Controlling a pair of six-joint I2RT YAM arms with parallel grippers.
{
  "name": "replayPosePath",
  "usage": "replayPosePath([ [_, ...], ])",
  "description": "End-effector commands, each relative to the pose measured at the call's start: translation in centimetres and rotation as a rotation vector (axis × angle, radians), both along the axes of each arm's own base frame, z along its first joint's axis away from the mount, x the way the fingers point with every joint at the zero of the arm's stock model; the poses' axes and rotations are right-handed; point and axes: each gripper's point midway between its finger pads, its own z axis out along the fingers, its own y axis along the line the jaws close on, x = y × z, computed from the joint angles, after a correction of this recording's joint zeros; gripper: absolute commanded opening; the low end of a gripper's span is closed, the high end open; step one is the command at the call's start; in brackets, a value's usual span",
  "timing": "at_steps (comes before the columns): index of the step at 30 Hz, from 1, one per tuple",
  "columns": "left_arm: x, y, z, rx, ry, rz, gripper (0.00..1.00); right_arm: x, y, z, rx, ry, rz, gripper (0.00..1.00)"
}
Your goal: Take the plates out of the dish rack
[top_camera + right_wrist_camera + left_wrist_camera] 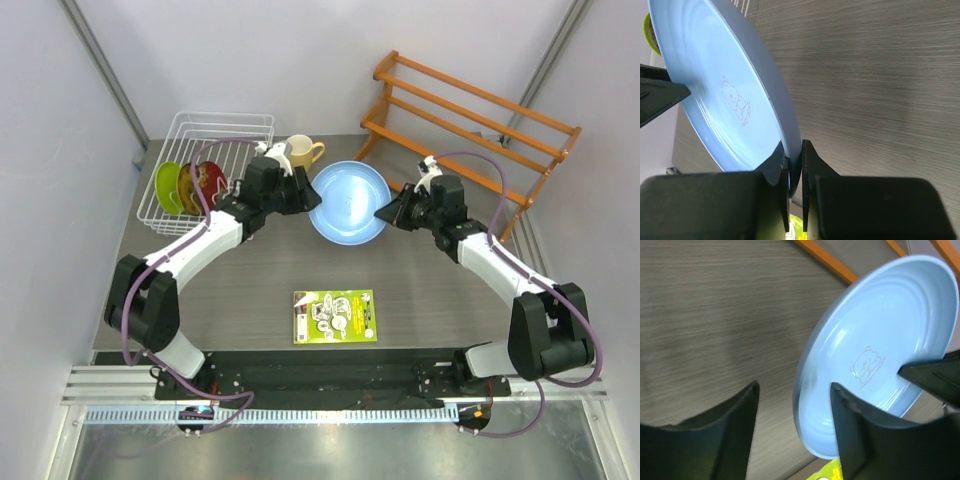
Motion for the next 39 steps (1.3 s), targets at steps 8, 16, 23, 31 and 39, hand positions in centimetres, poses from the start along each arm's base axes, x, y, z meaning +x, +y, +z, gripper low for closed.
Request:
replayPosePath([
  [8,1.9,12.3,0.6,0.490,-0.127,0.416,0.99,1.0,-3.8,-1.1,-0.152,0.011,-0.164,0.01],
  [16,2.3,17.3,5.0,0.587,-0.245,0.574,0.99,1.8,-3.0,-7.1,-0.180,0.195,-0.133,0.01],
  [23,2.5,19.3,6.2,0.573,-0.259,0.602,0.99,2.4,-2.4,-9.7,-0.181,0.247,-0.103,0.01],
  [31,3.1,22.8,5.5,0.530,-0.204,0.650,0.99,2.3,-3.5,-11.3,-0.237,0.300,-0.144,0.49],
  [39,3.8,24.9,4.7,0.496,-0.176,0.675,0.99,1.6,-7.6,-8.9,-0.424,0.286,-0.268,0.72],
])
